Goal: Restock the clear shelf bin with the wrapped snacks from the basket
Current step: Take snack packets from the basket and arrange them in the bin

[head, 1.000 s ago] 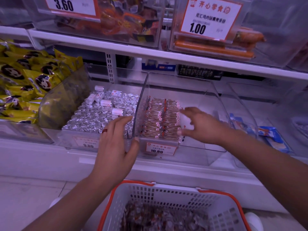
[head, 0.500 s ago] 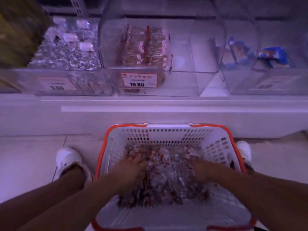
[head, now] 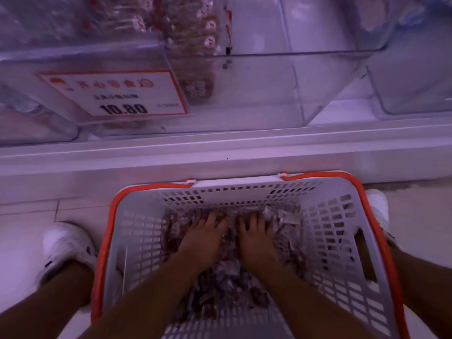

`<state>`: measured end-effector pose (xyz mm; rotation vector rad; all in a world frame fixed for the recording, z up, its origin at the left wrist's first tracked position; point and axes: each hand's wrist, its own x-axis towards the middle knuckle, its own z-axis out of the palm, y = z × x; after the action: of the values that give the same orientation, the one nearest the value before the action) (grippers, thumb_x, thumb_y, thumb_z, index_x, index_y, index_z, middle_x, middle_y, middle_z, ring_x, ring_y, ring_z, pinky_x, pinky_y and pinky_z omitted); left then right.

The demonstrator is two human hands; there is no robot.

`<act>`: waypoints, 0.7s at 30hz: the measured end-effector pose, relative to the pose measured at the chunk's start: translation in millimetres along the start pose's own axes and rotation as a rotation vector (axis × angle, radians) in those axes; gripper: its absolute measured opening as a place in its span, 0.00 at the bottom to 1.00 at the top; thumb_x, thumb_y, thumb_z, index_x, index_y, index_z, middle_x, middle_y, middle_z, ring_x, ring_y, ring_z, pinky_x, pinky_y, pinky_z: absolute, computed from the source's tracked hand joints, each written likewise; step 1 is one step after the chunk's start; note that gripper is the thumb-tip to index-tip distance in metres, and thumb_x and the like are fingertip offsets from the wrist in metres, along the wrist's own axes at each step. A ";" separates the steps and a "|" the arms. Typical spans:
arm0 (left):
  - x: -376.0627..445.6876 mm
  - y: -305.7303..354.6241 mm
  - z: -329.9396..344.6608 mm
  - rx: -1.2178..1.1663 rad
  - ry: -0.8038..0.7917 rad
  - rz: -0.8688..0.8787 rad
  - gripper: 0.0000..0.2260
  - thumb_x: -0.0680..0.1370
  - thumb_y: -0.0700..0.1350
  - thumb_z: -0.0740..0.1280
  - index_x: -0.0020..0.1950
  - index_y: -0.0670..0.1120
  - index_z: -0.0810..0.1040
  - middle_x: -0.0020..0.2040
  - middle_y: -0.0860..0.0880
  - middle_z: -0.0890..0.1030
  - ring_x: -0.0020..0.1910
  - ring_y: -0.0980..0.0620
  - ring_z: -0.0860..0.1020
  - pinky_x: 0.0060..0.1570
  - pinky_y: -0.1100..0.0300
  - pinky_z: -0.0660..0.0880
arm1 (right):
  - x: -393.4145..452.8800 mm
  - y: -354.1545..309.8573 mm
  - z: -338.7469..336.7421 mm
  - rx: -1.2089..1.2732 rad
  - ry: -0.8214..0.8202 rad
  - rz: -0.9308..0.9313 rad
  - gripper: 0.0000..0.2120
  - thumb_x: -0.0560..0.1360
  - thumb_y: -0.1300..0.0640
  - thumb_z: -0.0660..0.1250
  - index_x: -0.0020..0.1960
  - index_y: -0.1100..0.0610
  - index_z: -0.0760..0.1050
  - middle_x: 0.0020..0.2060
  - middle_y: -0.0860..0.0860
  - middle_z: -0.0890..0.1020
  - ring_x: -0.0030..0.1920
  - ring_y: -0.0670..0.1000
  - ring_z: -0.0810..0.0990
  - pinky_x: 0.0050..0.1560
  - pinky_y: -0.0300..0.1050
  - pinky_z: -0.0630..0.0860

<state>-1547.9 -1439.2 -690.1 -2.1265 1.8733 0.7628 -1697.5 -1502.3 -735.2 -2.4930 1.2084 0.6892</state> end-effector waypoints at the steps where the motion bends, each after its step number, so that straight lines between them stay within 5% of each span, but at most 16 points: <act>1: 4.0 1.6 4.0 0.021 -0.031 0.012 0.31 0.77 0.52 0.62 0.78 0.56 0.56 0.75 0.46 0.59 0.67 0.40 0.69 0.65 0.47 0.69 | -1.5 -3.1 4.1 -0.031 0.025 -0.005 0.29 0.78 0.48 0.56 0.76 0.57 0.57 0.70 0.66 0.65 0.69 0.67 0.66 0.69 0.65 0.61; 3: 8.4 2.8 10.3 0.037 -0.082 -0.001 0.32 0.75 0.54 0.65 0.78 0.56 0.58 0.75 0.45 0.58 0.68 0.40 0.67 0.67 0.47 0.69 | -6.9 -0.1 7.7 -0.029 0.023 -0.044 0.26 0.76 0.53 0.60 0.72 0.58 0.63 0.65 0.63 0.70 0.63 0.65 0.72 0.63 0.59 0.70; 6: 1.9 -2.6 16.2 0.013 -0.050 -0.010 0.26 0.76 0.58 0.64 0.73 0.54 0.66 0.74 0.47 0.61 0.63 0.40 0.70 0.64 0.48 0.69 | -13.9 26.9 5.4 0.100 -0.059 -0.168 0.34 0.70 0.50 0.69 0.72 0.54 0.60 0.64 0.59 0.67 0.60 0.63 0.74 0.55 0.54 0.76; 10: -22.0 -20.3 24.1 -0.174 0.110 0.118 0.16 0.80 0.57 0.57 0.56 0.51 0.81 0.62 0.50 0.77 0.52 0.43 0.79 0.58 0.51 0.73 | -15.4 57.7 -2.1 0.367 0.007 -0.158 0.31 0.75 0.48 0.62 0.76 0.47 0.57 0.64 0.55 0.74 0.53 0.59 0.79 0.46 0.49 0.77; 13: -30.1 -26.1 24.8 -0.504 0.139 0.039 0.10 0.81 0.47 0.63 0.58 0.48 0.82 0.56 0.48 0.80 0.54 0.45 0.80 0.57 0.53 0.75 | -14.9 60.8 -2.6 0.473 -0.007 -0.116 0.35 0.75 0.49 0.62 0.79 0.43 0.52 0.66 0.54 0.74 0.48 0.56 0.80 0.40 0.44 0.75; 16: -23.7 -18.9 19.7 -0.549 0.084 -0.077 0.20 0.79 0.43 0.66 0.72 0.49 0.73 0.66 0.46 0.72 0.61 0.44 0.76 0.62 0.53 0.74 | -14.0 52.0 -2.6 0.531 -0.139 -0.082 0.48 0.68 0.34 0.64 0.79 0.39 0.39 0.73 0.56 0.66 0.63 0.58 0.73 0.58 0.49 0.76; 19: -14.9 -8.6 21.5 -0.373 -0.041 -0.128 0.33 0.78 0.43 0.69 0.80 0.51 0.59 0.75 0.44 0.62 0.68 0.40 0.72 0.66 0.50 0.72 | -7.1 29.9 -3.3 0.534 -0.331 -0.001 0.59 0.64 0.26 0.66 0.76 0.41 0.28 0.79 0.55 0.51 0.78 0.63 0.51 0.72 0.61 0.64; 21: -11.6 -4.3 22.9 -0.275 -0.072 -0.140 0.36 0.77 0.39 0.67 0.81 0.50 0.54 0.79 0.42 0.56 0.70 0.38 0.70 0.66 0.48 0.71 | -2.7 15.2 -6.8 0.574 -0.264 0.076 0.57 0.68 0.31 0.66 0.79 0.49 0.31 0.78 0.60 0.57 0.76 0.64 0.60 0.69 0.57 0.68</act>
<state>-1550.0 -1417.6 -704.5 -2.3251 1.6438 1.1034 -1709.0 -1512.8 -728.8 -1.8353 1.1981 0.5660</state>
